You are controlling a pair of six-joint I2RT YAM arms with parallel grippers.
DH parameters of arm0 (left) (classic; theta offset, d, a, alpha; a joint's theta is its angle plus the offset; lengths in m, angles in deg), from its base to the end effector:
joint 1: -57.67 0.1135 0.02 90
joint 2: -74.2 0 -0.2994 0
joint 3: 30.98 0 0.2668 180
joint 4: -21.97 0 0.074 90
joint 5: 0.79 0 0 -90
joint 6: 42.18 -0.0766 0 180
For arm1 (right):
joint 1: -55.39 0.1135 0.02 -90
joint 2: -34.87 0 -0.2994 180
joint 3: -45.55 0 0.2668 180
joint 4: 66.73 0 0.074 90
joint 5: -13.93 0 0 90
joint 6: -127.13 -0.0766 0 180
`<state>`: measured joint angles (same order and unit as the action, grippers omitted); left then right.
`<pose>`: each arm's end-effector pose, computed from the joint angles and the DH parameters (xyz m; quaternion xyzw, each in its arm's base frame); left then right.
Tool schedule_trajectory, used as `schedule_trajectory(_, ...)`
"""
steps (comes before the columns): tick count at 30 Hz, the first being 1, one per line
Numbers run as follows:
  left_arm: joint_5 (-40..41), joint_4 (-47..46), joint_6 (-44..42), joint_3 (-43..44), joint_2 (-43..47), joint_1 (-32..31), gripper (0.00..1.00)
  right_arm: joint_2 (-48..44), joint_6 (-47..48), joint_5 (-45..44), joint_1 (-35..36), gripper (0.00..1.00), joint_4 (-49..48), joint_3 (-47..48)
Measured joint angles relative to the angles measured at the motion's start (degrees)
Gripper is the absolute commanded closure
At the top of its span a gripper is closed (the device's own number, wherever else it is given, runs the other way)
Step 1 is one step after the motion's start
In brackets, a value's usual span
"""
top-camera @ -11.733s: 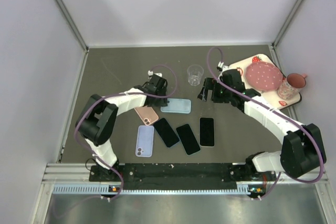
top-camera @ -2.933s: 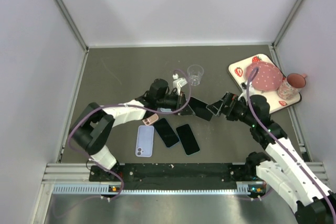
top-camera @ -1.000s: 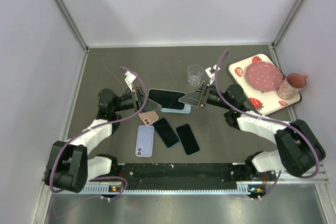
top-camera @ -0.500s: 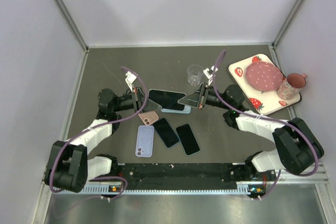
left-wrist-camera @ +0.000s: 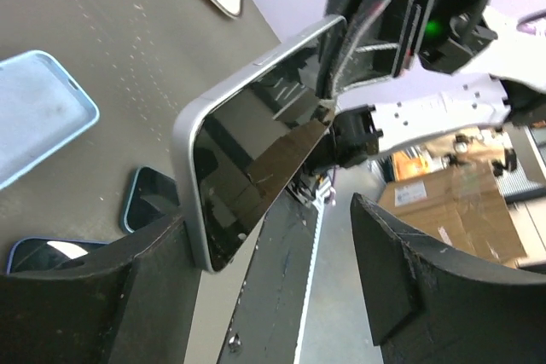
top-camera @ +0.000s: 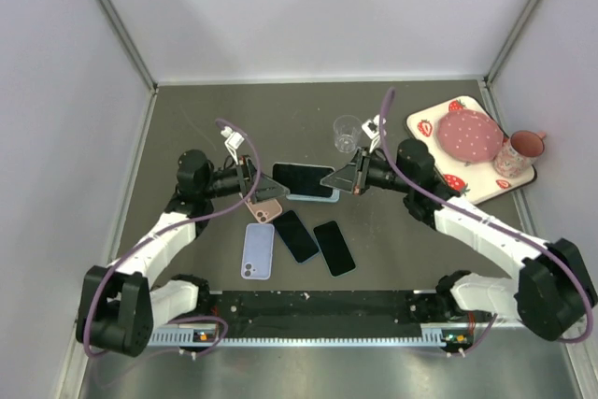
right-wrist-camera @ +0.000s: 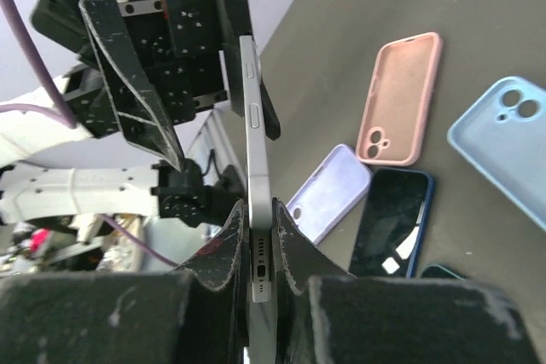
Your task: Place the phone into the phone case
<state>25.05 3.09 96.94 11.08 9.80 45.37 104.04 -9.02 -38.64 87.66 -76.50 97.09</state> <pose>0.2243 -0.1195 0.2756 0.1506 0.7003 -0.6291 0.3018 0.2300 0.2003 0.2941 -0.1230 0.7343 0.5808 0.3292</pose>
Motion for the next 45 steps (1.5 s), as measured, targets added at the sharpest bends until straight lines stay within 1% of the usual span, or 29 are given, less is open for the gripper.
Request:
schedule_trajectory(3, 4.4, 10.6, -7.5, 3.4, 2.0, 0.0, 0.27, -3.6, 5.6, -3.5, -0.2, 1.00, 9.4, 2.9)
schedule_trajectory(5, 7.9, 16.9, -12.0, 5.7, 3.0, 0.0, 0.27, -4.9, 7.4, -4.6, -0.9, 1.00, 11.6, 3.2)
schedule_trajectory(8, 13.4, 25.2, -17.5, 9.1, 3.7, 0.0, 0.27, -6.6, 10.2, -5.9, -4.3, 1.00, 16.8, 2.8)
schedule_trajectory(12, 20.9, 32.2, -21.9, 11.1, 3.7, 0.0, 0.27, -7.4, 11.2, -6.0, -9.0, 1.00, 19.7, -0.1)
schedule_trajectory(14, 24.5, 34.6, -22.7, 11.3, 3.0, 0.0, 0.28, -8.0, 11.5, -6.1, -10.1, 1.00, 21.4, -1.7)
schedule_trajectory(17, 29.3, 37.0, -23.1, 11.5, 0.1, -0.2, 0.32, -9.6, 11.8, -5.9, -10.8, 1.00, 24.1, -3.4)
schedule_trajectory(21, 36.2, 39.8, -23.7, 13.1, -5.9, -2.0, 0.41, -11.5, 12.3, -5.7, -11.4, 1.00, 26.5, -3.9)
schedule_trajectory(22, 38.4, 40.5, -23.9, 14.0, -7.9, -3.2, 0.44, -12.0, 12.5, -5.7, -11.6, 1.00, 27.1, -3.9)
schedule_trajectory(24, 41.4, 41.0, -24.2, 15.6, -10.9, -5.7, 0.46, -12.7, 12.8, -6.1, -11.8, 1.00, 28.3, -3.9)
schedule_trajectory(25, 42.7, 41.3, -24.5, 16.6, -12.5, -7.0, 0.49, -12.9, 13.0, -6.2, -11.8, 1.00, 28.8, -3.9)
schedule_trajectory(29, 48.1, 42.6, -25.3, 22.2, -19.1, -11.6, 0.55, -13.2, 13.5, -6.6, -11.9, 1.00, 30.9, -3.9)
schedule_trajectory(34, 54.7, 43.6, -26.4, 29.1, -27.8, -14.2, 0.57, -13.2, 13.8, -7.1, -11.9, 1.00, 32.7, -3.9)
schedule_trajectory(40, 59.2, 44.2, -26.8, 31.3, -35.3, -14.8, 0.61, -13.2, 14.6, -7.8, -11.9, 1.00, 34.1, -3.9)
schedule_trajectory(41, 59.6, 44.5, -26.8, 31.3, -36.1, -15.0, 0.65, -13.2, 14.7, -7.9, -11.9, 1.00, 34.2, -3.9)
schedule_trajectory(42, 59.9, 44.7, -26.8, 31.4, -36.8, -15.2, 0.72, -13.3, 14.9, -7.9, -11.9, 1.00, 34.4, -3.9)
schedule_trajectory(45, 60.4, 45.0, -26.9, 31.6, -38.2, -15.7, 0.85, -13.3, 15.1, -8.0, -11.9, 1.00, 34.8, -3.9)
